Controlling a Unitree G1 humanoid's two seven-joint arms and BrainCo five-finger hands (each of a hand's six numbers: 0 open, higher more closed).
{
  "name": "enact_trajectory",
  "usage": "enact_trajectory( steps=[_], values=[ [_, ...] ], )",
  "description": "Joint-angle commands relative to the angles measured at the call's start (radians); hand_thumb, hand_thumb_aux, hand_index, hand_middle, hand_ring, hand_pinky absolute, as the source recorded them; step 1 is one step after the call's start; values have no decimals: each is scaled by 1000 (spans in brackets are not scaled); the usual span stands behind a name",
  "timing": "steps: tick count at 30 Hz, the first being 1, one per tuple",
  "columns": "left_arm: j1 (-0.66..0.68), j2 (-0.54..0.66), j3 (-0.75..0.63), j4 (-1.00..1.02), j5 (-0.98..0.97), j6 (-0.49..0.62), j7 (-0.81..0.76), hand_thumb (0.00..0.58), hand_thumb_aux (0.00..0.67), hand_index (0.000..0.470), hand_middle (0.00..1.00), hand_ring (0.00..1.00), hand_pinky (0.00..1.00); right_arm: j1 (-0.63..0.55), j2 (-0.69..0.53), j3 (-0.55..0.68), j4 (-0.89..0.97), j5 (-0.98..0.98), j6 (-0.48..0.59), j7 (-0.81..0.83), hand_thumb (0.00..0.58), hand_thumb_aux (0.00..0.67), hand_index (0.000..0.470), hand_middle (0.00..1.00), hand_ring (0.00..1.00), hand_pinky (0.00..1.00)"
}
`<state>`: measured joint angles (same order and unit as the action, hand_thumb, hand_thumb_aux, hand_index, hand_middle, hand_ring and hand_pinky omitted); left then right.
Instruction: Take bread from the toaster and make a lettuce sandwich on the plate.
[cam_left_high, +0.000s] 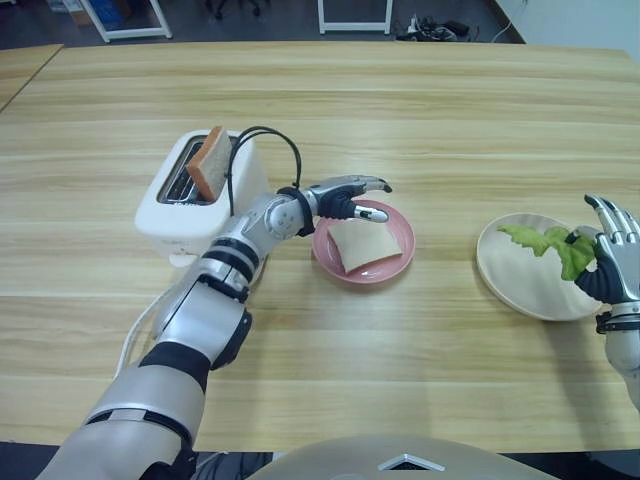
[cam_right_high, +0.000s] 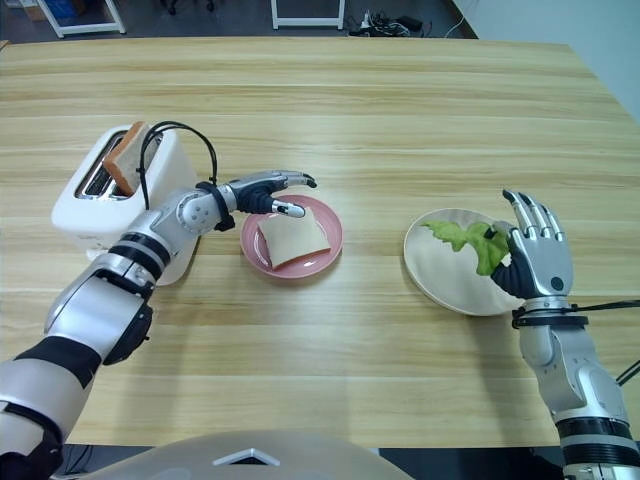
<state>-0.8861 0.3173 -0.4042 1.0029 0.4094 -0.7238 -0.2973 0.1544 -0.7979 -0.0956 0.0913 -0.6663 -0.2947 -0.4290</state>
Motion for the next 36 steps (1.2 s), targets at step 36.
enact_trajectory(
  steps=[36],
  values=[
    [754,518,582,-884,277,347,240,0,0,0,0,0,0,-717,497,796,901,-322,-96,-62,580,670,470,0,0,0]
  ],
)
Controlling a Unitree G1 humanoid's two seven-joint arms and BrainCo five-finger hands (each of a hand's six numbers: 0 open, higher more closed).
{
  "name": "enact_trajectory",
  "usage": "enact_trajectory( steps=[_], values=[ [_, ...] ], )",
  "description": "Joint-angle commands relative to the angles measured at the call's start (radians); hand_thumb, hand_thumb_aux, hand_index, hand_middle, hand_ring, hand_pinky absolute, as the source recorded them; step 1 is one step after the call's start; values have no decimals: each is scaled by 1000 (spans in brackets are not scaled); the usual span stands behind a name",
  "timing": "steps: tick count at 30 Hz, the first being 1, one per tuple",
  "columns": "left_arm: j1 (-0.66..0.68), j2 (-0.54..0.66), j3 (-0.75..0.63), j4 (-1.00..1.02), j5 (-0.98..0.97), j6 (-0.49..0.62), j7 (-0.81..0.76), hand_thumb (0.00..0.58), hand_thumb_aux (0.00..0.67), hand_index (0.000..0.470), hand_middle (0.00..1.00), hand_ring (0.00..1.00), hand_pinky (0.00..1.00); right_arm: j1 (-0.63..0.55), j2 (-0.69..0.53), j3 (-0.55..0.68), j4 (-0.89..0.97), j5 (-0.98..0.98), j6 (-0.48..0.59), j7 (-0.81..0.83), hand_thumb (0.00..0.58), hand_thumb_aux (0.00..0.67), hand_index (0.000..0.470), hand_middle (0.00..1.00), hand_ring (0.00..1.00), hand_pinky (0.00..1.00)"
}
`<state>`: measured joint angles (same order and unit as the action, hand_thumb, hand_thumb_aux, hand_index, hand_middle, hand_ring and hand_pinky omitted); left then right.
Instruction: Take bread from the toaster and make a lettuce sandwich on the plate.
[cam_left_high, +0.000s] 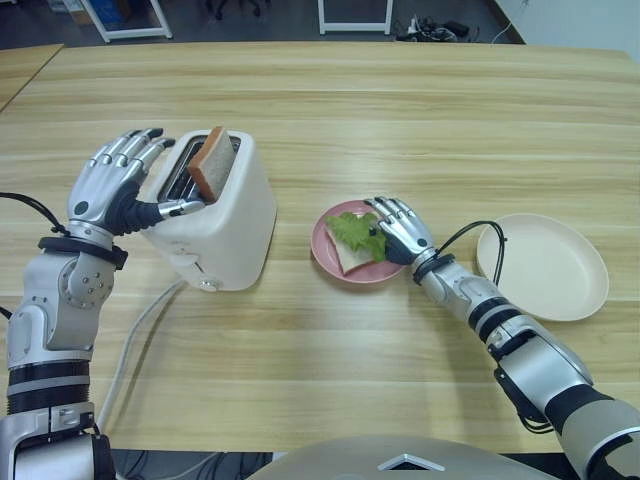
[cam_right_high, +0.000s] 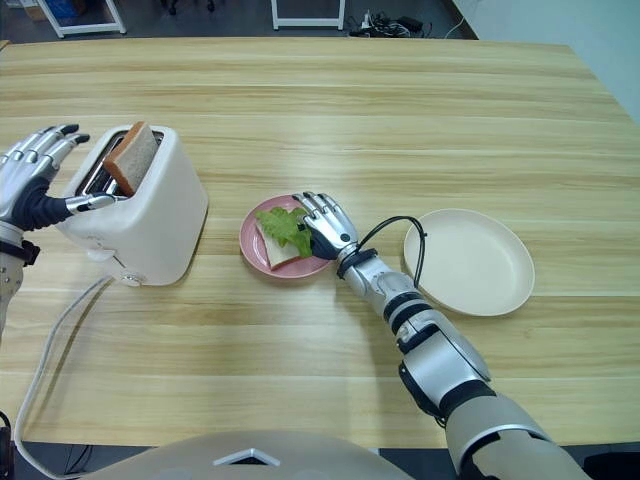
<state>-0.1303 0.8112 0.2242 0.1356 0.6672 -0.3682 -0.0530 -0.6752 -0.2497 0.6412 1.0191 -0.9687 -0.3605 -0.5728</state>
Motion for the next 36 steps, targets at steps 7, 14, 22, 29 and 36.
enact_trajectory(
  steps=[7,14,22,29,36],
  values=[
    [-33,38,-82,0,35,25,26,0,0,0,0,0,0,259,-182,34,-316,44,-30,186,580,670,470,0,0,0],
    [-77,41,-106,27,43,70,61,0,0,0,0,0,0,397,-272,-32,-622,87,9,294,568,575,404,0,0,0],
    [-142,29,-135,82,41,133,88,0,0,0,0,0,0,439,-278,-59,-740,35,38,308,0,0,0,0,0,0],
    [-211,19,-199,193,33,151,80,0,0,0,0,0,0,501,-315,-86,-845,8,31,312,0,0,0,0,0,0],
    [-224,12,-259,217,17,134,54,100,60,42,0,0,0,530,-314,-135,-920,24,18,296,0,0,0,0,0,0]
  ],
)
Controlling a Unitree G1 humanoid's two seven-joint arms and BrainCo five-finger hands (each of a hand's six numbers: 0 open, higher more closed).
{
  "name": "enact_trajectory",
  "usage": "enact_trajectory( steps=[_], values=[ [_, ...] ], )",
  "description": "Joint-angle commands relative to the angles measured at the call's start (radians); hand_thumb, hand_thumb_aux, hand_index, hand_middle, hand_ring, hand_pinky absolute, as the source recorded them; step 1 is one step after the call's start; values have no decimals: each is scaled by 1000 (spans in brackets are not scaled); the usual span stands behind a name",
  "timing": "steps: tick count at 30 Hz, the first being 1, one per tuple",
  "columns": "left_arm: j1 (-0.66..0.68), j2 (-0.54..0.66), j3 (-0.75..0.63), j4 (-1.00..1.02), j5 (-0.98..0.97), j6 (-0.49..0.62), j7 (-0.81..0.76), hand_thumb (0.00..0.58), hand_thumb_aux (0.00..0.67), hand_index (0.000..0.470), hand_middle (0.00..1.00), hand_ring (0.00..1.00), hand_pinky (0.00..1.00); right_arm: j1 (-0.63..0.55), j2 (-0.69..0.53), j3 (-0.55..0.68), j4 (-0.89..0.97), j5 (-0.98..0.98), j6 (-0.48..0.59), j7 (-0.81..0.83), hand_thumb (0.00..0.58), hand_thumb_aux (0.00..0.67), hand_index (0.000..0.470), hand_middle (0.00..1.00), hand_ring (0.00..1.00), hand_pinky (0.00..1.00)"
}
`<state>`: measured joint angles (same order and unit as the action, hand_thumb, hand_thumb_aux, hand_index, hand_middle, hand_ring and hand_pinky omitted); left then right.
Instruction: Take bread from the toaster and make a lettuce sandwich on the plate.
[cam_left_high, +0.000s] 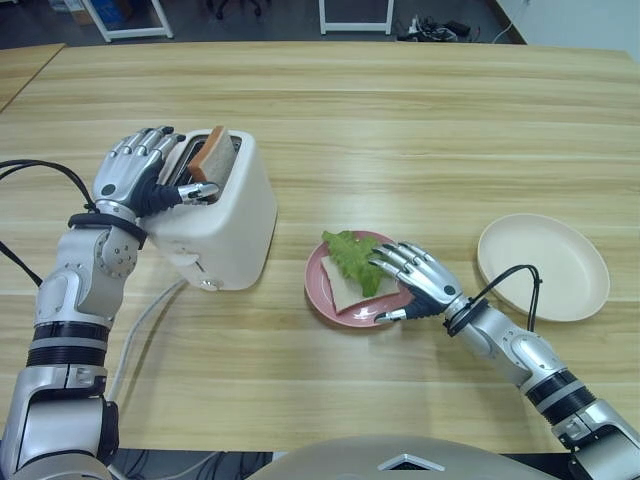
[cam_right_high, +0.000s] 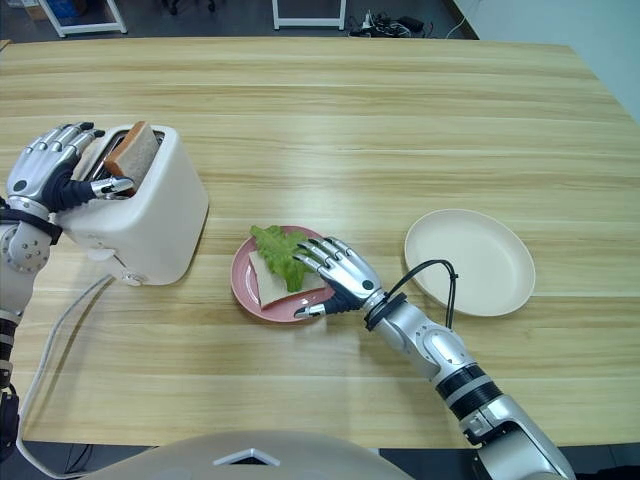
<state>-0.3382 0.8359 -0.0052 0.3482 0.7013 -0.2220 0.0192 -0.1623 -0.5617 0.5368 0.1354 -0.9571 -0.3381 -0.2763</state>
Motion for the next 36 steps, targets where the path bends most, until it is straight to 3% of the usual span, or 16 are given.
enact_trajectory(
  steps=[1,2,5,13,15,19,21,29,36],
  values=[
    [-17,-12,-32,6,-20,-13,-17,152,95,66,0,0,0,19,-1,-39,-46,14,-5,-2,0,0,0,0,0,0],
    [-19,-12,-34,9,-22,-13,-15,187,118,83,0,0,0,22,0,-46,-54,16,-6,-3,0,0,0,0,0,0],
    [-21,-14,-35,13,-31,-14,-5,156,97,68,0,0,0,29,3,-61,-66,17,-9,-5,0,0,0,0,0,0],
    [-29,-18,-11,-11,-77,-12,20,346,244,171,0,0,0,40,9,-80,-70,10,-16,-4,0,0,0,0,0,0],
    [-30,-21,-5,-11,-100,-18,16,265,176,123,0,0,0,40,10,-82,-70,8,-18,-4,0,0,0,0,0,0],
    [-33,-20,-6,-15,-118,-17,10,194,123,87,0,0,0,41,10,-85,-69,5,-19,-4,0,0,0,0,0,0],
    [-27,-13,2,-31,-138,-26,-8,0,0,0,0,0,0,40,11,-85,-69,4,-19,-3,0,0,0,0,0,0],
    [-5,58,17,-28,-138,-19,-55,0,0,0,0,0,0,48,15,-85,-78,-1,-16,0,0,0,0,0,0,0],
    [-28,71,5,24,-230,-25,-231,0,0,0,0,0,0,69,19,-87,-105,-5,-4,5,0,0,0,0,0,0]
  ],
)
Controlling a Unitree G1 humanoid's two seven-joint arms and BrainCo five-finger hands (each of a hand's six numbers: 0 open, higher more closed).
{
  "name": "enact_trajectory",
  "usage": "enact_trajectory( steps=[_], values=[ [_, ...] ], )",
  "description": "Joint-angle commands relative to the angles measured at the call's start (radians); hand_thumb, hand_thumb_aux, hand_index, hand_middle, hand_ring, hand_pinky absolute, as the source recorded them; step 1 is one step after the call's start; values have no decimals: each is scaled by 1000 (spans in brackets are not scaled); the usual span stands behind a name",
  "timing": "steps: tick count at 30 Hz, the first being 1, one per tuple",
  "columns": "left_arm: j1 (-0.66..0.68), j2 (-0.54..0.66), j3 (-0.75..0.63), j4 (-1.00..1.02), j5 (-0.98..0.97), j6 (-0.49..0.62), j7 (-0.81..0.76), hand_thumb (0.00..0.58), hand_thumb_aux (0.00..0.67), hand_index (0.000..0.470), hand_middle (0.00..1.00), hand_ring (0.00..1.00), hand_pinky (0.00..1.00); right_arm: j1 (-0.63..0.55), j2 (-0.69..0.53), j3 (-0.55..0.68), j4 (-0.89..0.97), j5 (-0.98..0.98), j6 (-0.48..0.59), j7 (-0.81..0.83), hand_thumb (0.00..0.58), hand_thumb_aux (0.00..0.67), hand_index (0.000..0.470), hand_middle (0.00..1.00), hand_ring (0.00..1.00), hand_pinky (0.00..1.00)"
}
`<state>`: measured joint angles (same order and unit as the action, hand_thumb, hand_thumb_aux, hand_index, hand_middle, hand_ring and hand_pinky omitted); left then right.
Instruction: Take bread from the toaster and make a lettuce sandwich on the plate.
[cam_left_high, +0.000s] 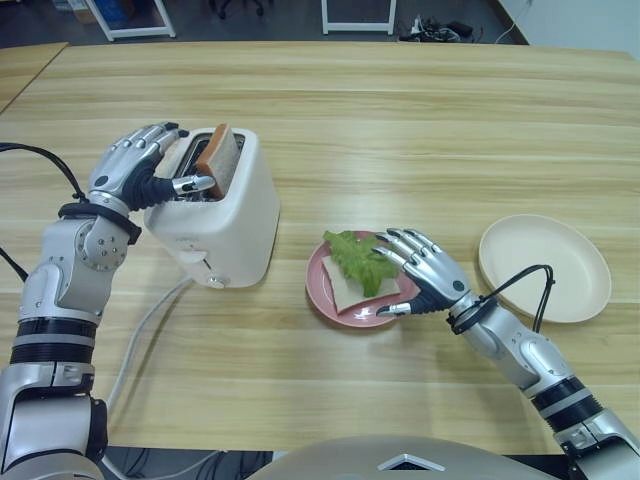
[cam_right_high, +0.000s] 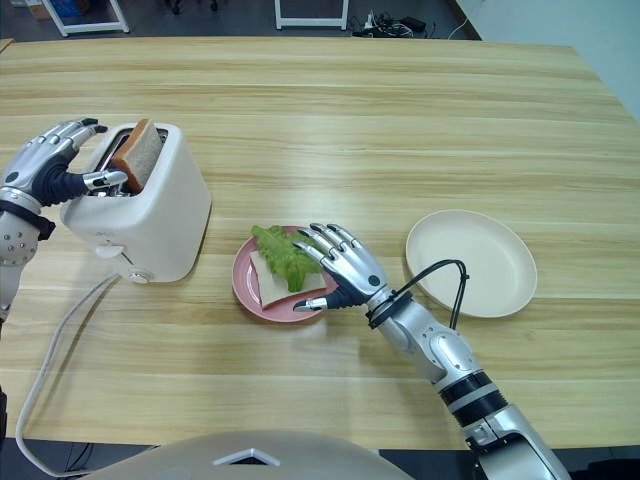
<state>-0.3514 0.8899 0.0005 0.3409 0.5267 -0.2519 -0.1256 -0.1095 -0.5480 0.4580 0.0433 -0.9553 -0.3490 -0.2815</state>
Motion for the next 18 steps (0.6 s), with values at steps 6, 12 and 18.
enact_trajectory(
  steps=[6,12,18],
  values=[
    [1,34,-7,23,-102,2,-202,0,0,0,0,0,0,21,12,-7,-13,-10,9,12,0,0,0,0,0,0],
    [-39,26,-10,17,-123,15,-230,0,0,0,0,0,0,26,13,-9,-7,-13,10,11,0,0,0,0,0,0],
    [-75,22,-28,15,-75,17,-188,0,0,0,0,0,0,24,17,-7,-3,-15,11,10,0,0,0,0,0,0]
  ],
)
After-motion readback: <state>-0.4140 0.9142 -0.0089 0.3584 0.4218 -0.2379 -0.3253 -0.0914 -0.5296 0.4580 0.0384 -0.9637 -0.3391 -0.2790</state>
